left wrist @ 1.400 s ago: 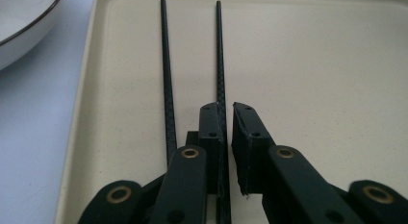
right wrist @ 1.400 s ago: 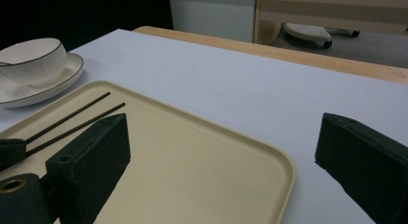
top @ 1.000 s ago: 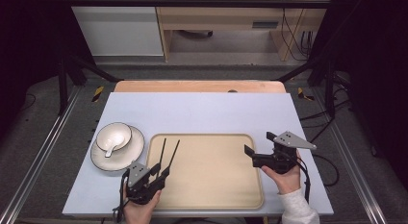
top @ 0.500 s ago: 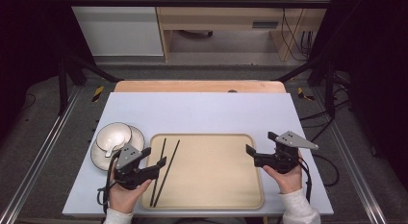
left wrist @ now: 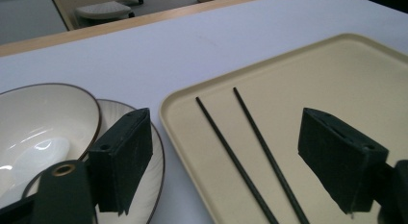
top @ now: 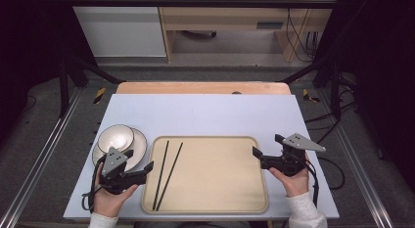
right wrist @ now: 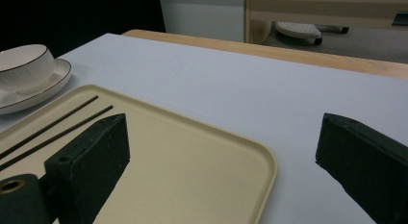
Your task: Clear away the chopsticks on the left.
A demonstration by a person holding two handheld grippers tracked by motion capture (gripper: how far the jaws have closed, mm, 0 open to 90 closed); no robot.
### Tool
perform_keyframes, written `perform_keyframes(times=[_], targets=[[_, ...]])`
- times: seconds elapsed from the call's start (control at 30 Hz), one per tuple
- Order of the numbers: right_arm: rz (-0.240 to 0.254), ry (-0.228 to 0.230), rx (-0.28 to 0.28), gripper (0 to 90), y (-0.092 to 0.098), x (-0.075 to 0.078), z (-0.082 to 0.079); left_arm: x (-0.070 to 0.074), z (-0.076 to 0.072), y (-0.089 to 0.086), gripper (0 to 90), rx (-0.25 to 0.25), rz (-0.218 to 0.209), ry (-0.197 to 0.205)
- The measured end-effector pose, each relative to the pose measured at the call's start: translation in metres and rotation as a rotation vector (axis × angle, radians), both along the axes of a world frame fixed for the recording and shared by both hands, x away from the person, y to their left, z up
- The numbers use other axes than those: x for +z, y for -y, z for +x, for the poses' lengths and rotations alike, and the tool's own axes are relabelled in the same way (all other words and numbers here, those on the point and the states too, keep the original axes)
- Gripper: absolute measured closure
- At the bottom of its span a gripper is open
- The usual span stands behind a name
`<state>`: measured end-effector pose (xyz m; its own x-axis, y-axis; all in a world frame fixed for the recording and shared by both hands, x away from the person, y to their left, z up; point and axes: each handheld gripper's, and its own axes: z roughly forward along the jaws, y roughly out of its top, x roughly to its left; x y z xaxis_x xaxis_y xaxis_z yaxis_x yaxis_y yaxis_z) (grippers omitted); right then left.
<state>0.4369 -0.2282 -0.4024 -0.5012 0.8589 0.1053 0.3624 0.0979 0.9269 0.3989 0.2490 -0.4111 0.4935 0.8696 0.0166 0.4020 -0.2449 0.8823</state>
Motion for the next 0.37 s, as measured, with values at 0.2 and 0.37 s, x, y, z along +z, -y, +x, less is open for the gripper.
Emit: perform_keyframes(times=[0.2, 0.37], targets=[[-0.004, -0.016, -0.008, 4.7, 0.002, -0.005, 0.002, -0.005, -0.003, -0.02, 14.9, 0.039, -0.034, 0.0], [0.0, -0.02, -0.014, 4.7, 0.005, -0.005, 0.003, -0.005, -0.005, -0.025, 15.3, 0.034, -0.038, 0.004]])
